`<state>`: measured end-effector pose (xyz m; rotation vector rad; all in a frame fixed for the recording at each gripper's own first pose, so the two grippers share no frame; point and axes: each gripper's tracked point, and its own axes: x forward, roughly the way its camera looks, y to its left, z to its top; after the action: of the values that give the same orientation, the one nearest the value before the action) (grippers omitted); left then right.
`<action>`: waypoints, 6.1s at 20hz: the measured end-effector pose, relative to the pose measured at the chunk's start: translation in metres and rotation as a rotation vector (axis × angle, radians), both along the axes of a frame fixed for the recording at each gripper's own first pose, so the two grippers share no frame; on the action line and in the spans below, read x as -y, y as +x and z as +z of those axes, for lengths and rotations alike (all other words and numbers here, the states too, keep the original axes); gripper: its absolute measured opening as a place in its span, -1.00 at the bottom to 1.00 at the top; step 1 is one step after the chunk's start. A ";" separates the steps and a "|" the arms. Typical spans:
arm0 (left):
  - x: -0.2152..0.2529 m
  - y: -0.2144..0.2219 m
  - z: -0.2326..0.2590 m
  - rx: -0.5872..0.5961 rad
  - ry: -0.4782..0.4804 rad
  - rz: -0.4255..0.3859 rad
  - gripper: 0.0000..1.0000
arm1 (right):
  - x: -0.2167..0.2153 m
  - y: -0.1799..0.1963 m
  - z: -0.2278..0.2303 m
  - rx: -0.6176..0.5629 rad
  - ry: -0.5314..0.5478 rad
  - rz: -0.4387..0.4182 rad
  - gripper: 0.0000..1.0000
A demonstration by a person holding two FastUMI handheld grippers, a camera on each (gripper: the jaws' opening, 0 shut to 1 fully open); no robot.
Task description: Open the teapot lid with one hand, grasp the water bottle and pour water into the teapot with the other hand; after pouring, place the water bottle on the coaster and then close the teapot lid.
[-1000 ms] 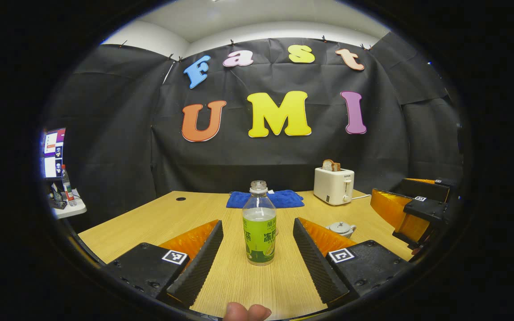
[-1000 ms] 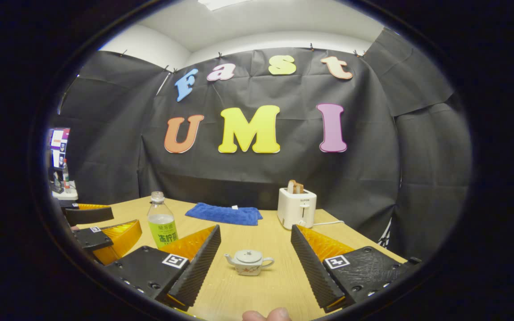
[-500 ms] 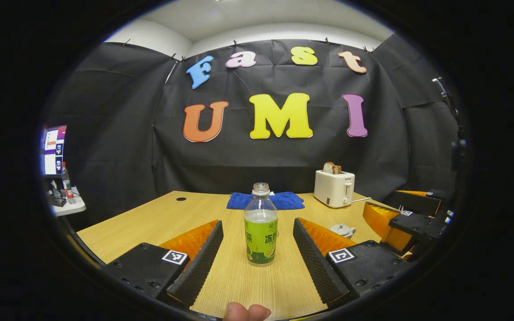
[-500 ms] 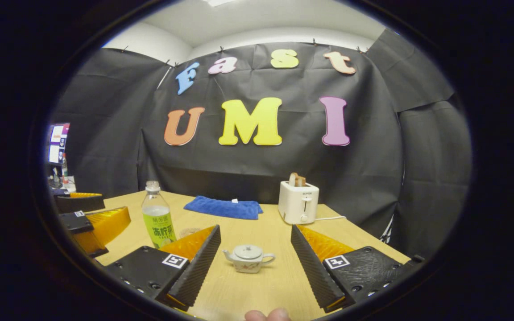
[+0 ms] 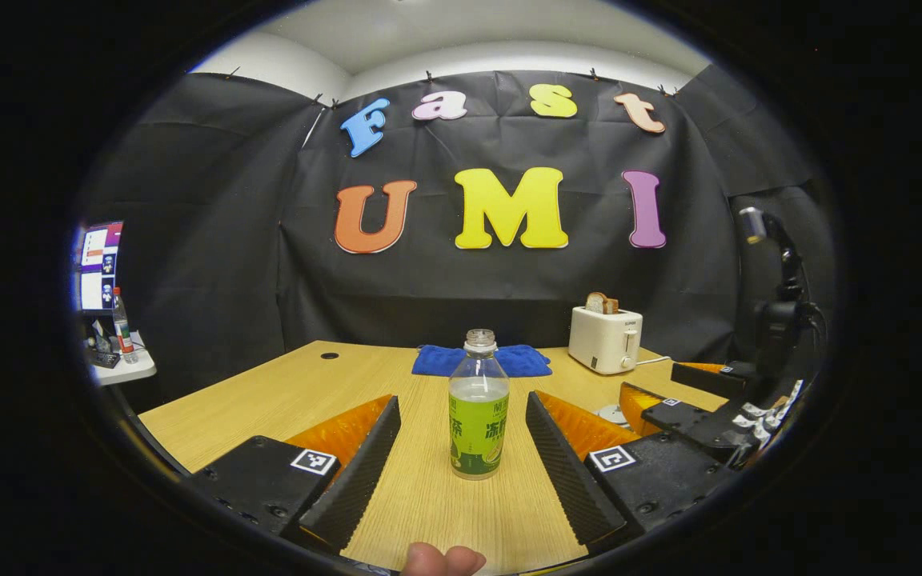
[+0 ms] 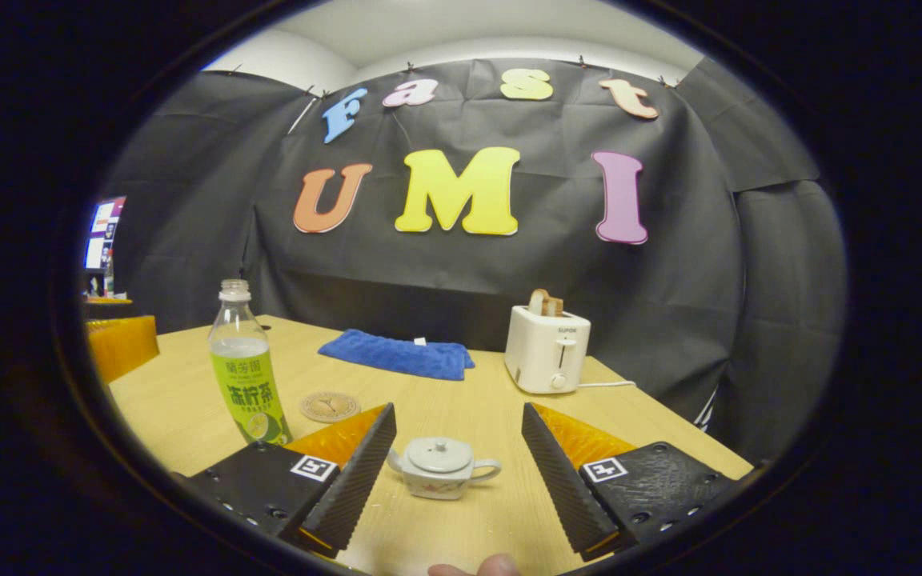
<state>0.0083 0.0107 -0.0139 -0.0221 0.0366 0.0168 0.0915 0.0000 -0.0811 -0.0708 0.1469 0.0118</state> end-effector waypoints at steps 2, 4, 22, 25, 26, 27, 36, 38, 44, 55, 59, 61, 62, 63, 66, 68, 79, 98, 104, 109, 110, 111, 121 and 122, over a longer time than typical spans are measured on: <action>-0.003 0.002 0.000 -0.003 0.001 0.002 0.96 | -0.002 0.013 -0.009 -0.018 -0.008 0.000 0.94; -0.006 0.003 0.000 -0.005 -0.001 0.010 0.96 | -0.005 0.025 -0.021 -0.050 -0.008 0.004 0.90; -0.014 0.009 -0.013 -0.032 -0.027 0.012 0.97 | -0.013 0.046 -0.041 -0.112 0.062 0.031 -1.00; -0.010 0.014 -0.021 -0.053 -0.061 -0.013 0.97 | -0.009 0.047 -0.022 -0.067 0.083 0.039 -1.00; -0.006 0.018 -0.027 -0.070 -0.071 -0.029 0.97 | -0.009 0.046 -0.015 -0.063 0.089 0.046 -1.00; 0.000 0.022 -0.032 -0.087 -0.082 -0.048 0.97 | -0.008 0.044 -0.009 -0.057 0.098 0.053 -1.00; 0.011 0.067 -0.087 -0.206 -0.060 -0.088 0.99 | 0.014 0.008 0.024 -0.022 0.113 0.069 -1.00; 0.015 0.073 -0.092 -0.222 -0.073 -0.097 0.98 | 0.012 0.005 0.022 -0.042 0.126 0.082 -1.00; 0.012 0.085 -0.100 -0.242 -0.062 -0.104 0.96 | 0.015 0.000 0.023 -0.031 0.106 0.079 -1.00; -0.007 0.083 -0.069 -0.260 0.324 -0.043 0.44 | 0.028 -0.004 0.019 -0.035 0.127 0.090 -1.00; -0.024 0.088 -0.059 -0.307 0.568 0.000 0.42 | 0.042 -0.007 0.018 -0.034 0.125 0.082 -1.00; -0.030 0.096 -0.056 -0.332 0.711 0.013 0.41 | 0.054 -0.008 0.016 -0.033 0.113 0.068 -1.00; -0.031 0.098 -0.058 -0.348 0.766 0.009 0.41 | 0.060 -0.008 0.015 -0.036 0.106 0.061 -1.00; -0.031 0.101 -0.058 -0.357 0.817 0.005 0.41 | 0.064 -0.009 0.013 -0.040 0.103 0.058 -1.00; -0.023 0.109 -0.053 -0.356 0.989 -0.011 0.38 | 0.078 -0.012 0.008 -0.046 0.097 0.042 -0.96; -0.012 0.113 -0.052 -0.351 1.098 -0.035 0.41 | 0.085 -0.015 0.004 -0.056 0.104 0.036 -1.00; 0.013 0.115 -0.045 -0.377 1.529 -0.089 0.40 | 0.110 -0.026 -0.011 -0.072 0.118 0.016 -1.00; 0.061 0.126 -0.032 -0.312 1.854 -0.144 0.40 | 0.137 -0.038 -0.019 -0.070 0.131 -0.016 -0.96; 0.066 0.128 -0.028 -0.308 1.962 -0.156 0.41 | 0.137 -0.040 -0.018 -0.066 0.132 -0.012 -1.00; 0.067 0.129 -0.021 -0.305 2.004 -0.124 0.40 | 0.137 -0.039 -0.023 -0.076 0.134 -0.010 -1.00; 0.068 0.128 -0.019 -0.303 2.020 -0.119 0.39 | 0.138 -0.039 -0.023 -0.077 0.135 -0.010 -1.00; 0.069 0.127 -0.017 -0.301 2.035 -0.113 0.40 | 0.138 -0.039 -0.024 -0.076 0.135 -0.009 -1.00; 0.077 0.135 0.001 -0.288 2.130 -0.077 0.39 | 0.142 -0.043 -0.027 -0.073 0.148 -0.007 -1.00; 0.078 0.135 0.002 -0.284 2.143 -0.072 0.39 | 0.144 -0.043 -0.026 -0.071 0.150 -0.009 -1.00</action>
<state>0.1432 -0.0677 -0.0122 2.1266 0.2873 -0.0201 0.0480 -0.1437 -0.1068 0.0799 0.2170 0.0164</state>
